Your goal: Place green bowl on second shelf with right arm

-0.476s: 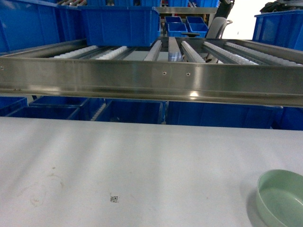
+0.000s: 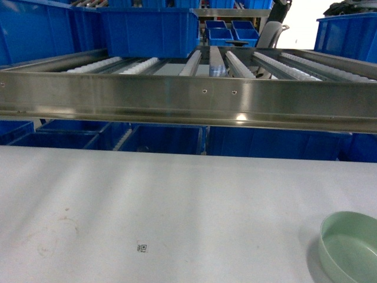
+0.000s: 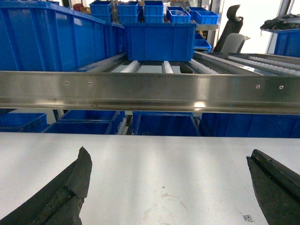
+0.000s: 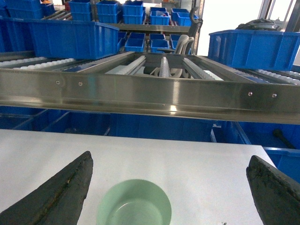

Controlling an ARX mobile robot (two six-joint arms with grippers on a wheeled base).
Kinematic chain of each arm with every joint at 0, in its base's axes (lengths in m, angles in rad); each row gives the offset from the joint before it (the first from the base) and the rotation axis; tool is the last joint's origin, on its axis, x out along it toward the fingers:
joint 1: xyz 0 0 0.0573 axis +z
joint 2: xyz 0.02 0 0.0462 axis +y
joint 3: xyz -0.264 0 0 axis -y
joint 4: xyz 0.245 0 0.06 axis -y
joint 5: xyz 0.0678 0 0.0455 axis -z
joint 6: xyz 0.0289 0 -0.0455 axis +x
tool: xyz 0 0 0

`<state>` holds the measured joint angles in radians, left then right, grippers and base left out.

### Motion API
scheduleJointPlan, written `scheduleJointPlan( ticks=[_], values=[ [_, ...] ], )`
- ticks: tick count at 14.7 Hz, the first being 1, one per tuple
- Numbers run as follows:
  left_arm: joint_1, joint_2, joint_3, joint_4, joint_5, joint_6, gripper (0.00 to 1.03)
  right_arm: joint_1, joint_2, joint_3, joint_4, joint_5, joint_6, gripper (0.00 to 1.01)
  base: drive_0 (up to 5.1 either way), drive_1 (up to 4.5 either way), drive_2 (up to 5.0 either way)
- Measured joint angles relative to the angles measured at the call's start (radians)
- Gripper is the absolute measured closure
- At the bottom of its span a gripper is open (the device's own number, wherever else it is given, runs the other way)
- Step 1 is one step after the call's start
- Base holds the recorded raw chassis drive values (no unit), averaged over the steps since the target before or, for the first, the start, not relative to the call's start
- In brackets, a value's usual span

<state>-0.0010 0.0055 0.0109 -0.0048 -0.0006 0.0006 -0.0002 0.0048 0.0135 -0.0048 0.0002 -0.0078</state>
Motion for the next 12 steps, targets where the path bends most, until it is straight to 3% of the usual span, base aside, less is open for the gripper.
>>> scheduleJointPlan(
  ticks=[3,5,8,9,10,12],
  values=[
    [0.0,0.0,0.0,0.0,0.0,0.0,0.05,-0.005,0.014,0.0,0.027,-0.015,-0.002,0.03,0.0,0.0,0.0],
    [0.0,0.0,0.0,0.0,0.0,0.0,0.05,-0.083,0.234,0.002,0.191,-0.067,-0.07,0.03,0.0,0.0,0.0],
    [0.0,0.0,0.0,0.0,0.0,0.0,0.05,-0.12,0.483,0.049,0.36,-0.098,-0.114,0.03,0.0,0.0,0.0],
    [0.0,0.0,0.0,0.001,0.0,0.0,0.05,-0.126,0.626,0.109,0.461,-0.111,-0.142,0.03,0.0,0.0,0.0],
    [0.0,0.0,0.0,0.0,0.0,0.0,0.05,-0.127,0.769,0.179,0.503,-0.156,-0.177,0.03,0.0,0.0,0.0],
    [0.0,0.0,0.0,0.0,0.0,0.0,0.05,-0.128,1.032,0.302,0.369,-0.259,-0.28,0.03,0.0,0.0,0.0]
  ],
)
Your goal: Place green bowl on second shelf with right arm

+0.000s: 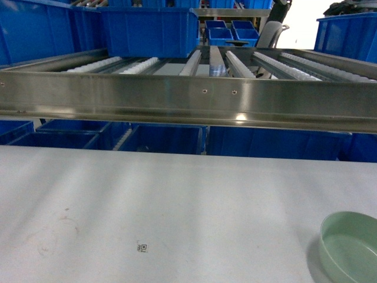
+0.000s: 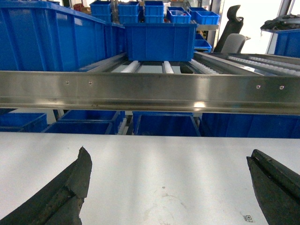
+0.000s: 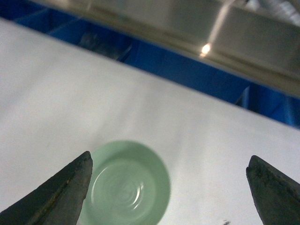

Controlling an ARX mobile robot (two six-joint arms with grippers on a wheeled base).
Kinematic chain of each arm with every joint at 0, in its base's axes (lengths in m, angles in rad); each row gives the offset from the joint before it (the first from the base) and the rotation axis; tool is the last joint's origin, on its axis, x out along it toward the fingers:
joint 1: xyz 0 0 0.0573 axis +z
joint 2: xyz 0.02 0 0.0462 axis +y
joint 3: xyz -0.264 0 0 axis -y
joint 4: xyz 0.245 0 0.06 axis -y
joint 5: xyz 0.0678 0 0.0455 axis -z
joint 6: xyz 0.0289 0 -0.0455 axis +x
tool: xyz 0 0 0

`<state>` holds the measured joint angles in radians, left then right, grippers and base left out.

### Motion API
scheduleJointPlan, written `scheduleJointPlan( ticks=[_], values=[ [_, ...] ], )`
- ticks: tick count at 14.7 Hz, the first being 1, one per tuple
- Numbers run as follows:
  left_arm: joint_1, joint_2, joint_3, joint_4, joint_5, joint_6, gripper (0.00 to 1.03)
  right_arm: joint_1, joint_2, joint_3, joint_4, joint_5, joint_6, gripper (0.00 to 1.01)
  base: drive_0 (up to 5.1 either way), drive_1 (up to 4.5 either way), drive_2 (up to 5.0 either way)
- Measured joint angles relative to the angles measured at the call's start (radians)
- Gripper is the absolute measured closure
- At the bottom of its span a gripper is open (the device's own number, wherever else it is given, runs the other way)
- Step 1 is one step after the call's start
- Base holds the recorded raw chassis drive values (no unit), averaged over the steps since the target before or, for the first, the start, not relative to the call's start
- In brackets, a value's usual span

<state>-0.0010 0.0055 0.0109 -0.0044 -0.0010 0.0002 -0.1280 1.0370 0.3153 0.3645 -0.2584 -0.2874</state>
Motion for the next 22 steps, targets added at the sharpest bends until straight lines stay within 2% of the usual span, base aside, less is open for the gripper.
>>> scheduleJointPlan(
  ticks=[1,2,4,5,6,9,13,16,19,22],
  values=[
    [0.0,0.0,0.0,0.0,0.0,0.0,0.05,0.006,0.126,0.053,-0.071,-0.049,-0.05,0.03,0.0,0.0,0.0],
    [0.0,0.0,0.0,0.0,0.0,0.0,0.05,0.011,0.211,0.101,-0.095,-0.069,-0.095,0.03,0.0,0.0,0.0],
    [0.0,0.0,0.0,0.0,0.0,0.0,0.05,0.01,0.335,0.204,-0.09,-0.07,-0.183,0.03,0.0,0.0,0.0],
    [0.0,0.0,0.0,0.0,0.0,0.0,0.05,0.012,0.41,0.23,-0.133,-0.077,-0.255,0.03,0.0,0.0,0.0],
    [0.0,0.0,0.0,0.0,0.0,0.0,0.05,0.018,0.448,0.23,-0.13,-0.069,-0.283,0.03,0.0,0.0,0.0],
    [0.0,0.0,0.0,0.0,0.0,0.0,0.05,0.045,0.504,0.23,-0.142,-0.061,-0.314,0.03,0.0,0.0,0.0],
    [0.0,0.0,0.0,0.0,0.0,0.0,0.05,0.051,0.611,0.237,-0.102,-0.045,-0.325,0.03,0.0,0.0,0.0],
    [0.0,0.0,0.0,0.0,0.0,0.0,0.05,0.008,0.693,0.272,-0.098,-0.043,-0.341,0.03,0.0,0.0,0.0],
    [0.0,0.0,0.0,0.001,0.0,0.0,0.05,-0.031,0.739,0.312,-0.128,-0.056,-0.341,0.03,0.0,0.0,0.0],
    [0.0,0.0,0.0,0.0,0.0,0.0,0.05,-0.052,0.787,0.341,-0.188,-0.063,-0.314,0.03,0.0,0.0,0.0]
  ],
)
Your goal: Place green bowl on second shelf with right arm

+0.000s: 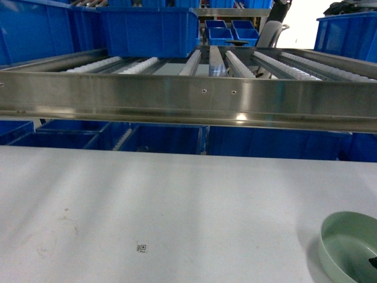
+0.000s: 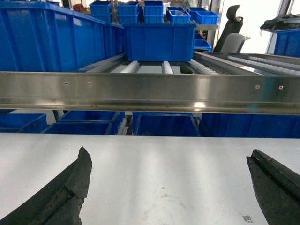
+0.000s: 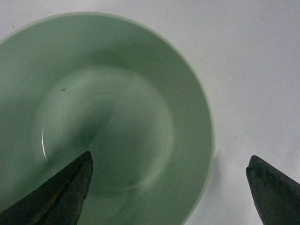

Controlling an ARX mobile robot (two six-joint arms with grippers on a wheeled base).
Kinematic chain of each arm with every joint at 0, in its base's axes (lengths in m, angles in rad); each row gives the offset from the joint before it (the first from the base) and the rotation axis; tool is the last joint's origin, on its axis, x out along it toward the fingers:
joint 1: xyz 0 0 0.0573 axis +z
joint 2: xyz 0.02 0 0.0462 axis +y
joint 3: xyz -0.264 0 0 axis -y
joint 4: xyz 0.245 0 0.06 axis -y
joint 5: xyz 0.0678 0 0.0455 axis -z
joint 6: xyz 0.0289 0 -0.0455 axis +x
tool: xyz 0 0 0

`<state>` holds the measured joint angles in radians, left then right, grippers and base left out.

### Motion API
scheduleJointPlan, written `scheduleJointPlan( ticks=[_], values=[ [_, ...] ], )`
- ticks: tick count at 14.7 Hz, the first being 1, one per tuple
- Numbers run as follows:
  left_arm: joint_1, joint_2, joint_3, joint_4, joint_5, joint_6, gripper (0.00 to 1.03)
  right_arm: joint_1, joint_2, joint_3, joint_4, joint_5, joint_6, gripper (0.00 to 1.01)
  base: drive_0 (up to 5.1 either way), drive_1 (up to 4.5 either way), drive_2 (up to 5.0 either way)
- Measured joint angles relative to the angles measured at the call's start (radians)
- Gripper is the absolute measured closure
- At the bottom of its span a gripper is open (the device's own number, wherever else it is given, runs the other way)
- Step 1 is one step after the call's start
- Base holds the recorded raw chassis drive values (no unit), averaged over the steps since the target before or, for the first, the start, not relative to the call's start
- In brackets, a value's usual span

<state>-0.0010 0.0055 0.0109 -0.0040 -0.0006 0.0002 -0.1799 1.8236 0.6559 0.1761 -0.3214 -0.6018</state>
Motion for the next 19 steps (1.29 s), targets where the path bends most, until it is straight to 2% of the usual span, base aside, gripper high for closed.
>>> scheduleJointPlan(
  ticks=[4,6,7,13,15,16,19],
  values=[
    [0.0,0.0,0.0,0.0,0.0,0.0,0.05,0.018,0.029,0.032,-0.071,0.0,0.029,0.03,0.0,0.0,0.0],
    [0.0,0.0,0.0,0.0,0.0,0.0,0.05,0.023,0.053,0.047,-0.063,0.026,0.039,0.03,0.0,0.0,0.0],
    [0.0,0.0,0.0,0.0,0.0,0.0,0.05,0.023,0.063,0.051,-0.059,0.034,0.045,0.07,0.0,0.0,0.0],
    [0.0,0.0,0.0,0.0,0.0,0.0,0.05,0.043,0.084,0.058,-0.042,0.076,0.051,0.74,0.0,0.0,0.0],
    [0.0,0.0,0.0,0.0,0.0,0.0,0.05,0.043,0.085,0.058,-0.028,0.071,0.055,0.95,0.0,0.0,0.0],
    [0.0,0.0,0.0,0.0,0.0,0.0,0.05,0.05,0.079,0.057,-0.018,0.065,0.061,0.99,0.0,0.0,0.0],
    [0.0,0.0,0.0,0.0,0.0,0.0,0.05,0.055,0.056,0.031,0.046,0.066,0.09,0.99,0.0,0.0,0.0]
  ],
)
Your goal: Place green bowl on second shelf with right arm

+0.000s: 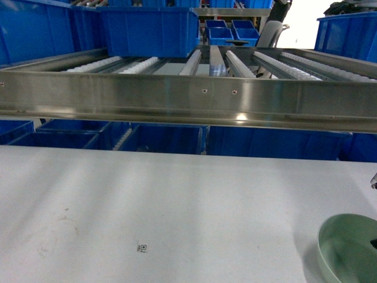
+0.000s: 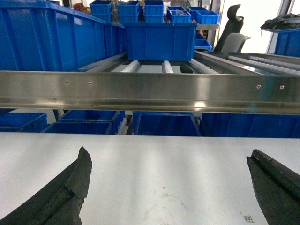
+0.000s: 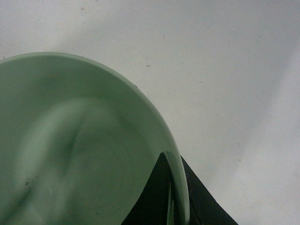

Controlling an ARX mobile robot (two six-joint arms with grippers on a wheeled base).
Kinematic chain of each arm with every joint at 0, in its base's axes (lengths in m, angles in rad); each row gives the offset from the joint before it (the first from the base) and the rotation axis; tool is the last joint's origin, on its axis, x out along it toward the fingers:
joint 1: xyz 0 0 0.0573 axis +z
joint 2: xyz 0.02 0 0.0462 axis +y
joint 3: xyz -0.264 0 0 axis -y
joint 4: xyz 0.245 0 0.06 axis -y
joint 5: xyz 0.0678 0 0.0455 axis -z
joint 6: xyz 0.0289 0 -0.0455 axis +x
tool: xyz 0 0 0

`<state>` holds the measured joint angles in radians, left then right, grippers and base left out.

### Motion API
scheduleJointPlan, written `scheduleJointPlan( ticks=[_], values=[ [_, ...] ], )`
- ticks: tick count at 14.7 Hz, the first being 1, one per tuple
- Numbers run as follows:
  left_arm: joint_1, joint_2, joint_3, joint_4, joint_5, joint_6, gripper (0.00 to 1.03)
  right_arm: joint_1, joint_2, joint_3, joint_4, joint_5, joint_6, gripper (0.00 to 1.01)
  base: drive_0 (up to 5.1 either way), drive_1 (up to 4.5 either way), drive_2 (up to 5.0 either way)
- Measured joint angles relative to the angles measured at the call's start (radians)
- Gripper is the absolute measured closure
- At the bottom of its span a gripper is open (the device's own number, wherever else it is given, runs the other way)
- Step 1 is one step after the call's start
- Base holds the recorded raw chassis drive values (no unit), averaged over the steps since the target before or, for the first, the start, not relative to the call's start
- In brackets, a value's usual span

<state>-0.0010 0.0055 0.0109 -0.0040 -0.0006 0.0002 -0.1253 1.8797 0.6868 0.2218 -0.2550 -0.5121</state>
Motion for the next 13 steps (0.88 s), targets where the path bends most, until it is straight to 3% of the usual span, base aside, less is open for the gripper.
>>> scheduleJointPlan(
  ticks=[5,7,13],
  values=[
    [0.0,0.0,0.0,0.0,0.0,0.0,0.05,0.0,-0.212,-0.142,0.175,-0.05,0.059,0.99,0.0,0.0,0.0],
    [0.0,0.0,0.0,0.0,0.0,0.0,0.05,-0.007,-0.375,-0.212,0.208,-0.096,0.104,0.99,0.0,0.0,0.0],
    [0.0,0.0,0.0,0.0,0.0,0.0,0.05,-0.056,-0.925,-0.316,0.046,-0.207,0.293,0.99,0.0,0.0,0.0]
  ],
)
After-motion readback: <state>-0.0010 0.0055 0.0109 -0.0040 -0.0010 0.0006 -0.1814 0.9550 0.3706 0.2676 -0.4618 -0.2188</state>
